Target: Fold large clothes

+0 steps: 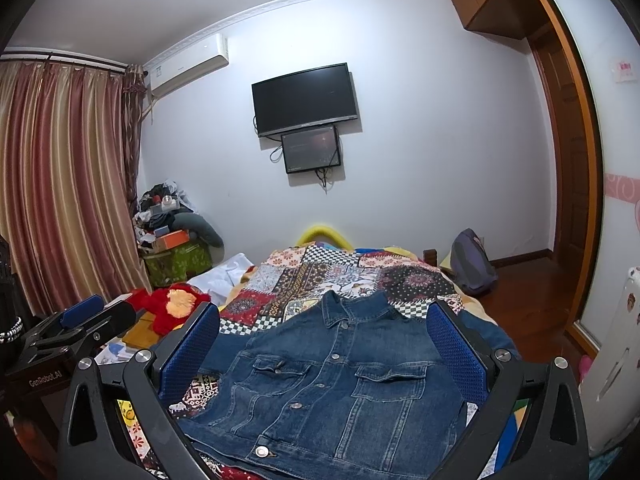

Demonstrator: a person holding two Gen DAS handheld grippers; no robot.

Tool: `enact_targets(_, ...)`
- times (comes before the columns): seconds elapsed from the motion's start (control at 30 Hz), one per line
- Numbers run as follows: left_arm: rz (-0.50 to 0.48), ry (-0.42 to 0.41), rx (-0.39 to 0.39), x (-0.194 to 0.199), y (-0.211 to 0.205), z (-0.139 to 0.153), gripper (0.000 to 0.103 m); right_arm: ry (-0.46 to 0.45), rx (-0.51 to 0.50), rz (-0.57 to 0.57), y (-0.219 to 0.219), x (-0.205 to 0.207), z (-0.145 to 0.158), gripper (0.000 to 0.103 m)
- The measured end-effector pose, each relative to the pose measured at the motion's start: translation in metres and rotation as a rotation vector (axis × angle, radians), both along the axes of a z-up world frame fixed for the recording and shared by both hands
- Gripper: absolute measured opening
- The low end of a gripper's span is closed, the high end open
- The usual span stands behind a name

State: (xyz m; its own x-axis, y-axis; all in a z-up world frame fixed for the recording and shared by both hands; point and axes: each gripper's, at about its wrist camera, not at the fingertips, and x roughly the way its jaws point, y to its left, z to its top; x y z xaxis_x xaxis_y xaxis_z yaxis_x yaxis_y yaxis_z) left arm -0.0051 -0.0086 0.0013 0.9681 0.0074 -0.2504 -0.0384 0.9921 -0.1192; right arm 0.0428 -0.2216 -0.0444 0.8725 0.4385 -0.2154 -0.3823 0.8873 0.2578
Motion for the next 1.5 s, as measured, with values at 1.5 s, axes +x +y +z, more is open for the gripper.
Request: enact_targets(1.5, 0.375, 0.362, -0.207, 0.16, 0.221, -0.119, 0.103, 0.275, -0.211, 0.169, 0.122, 0.203, -0.063, 0.103)
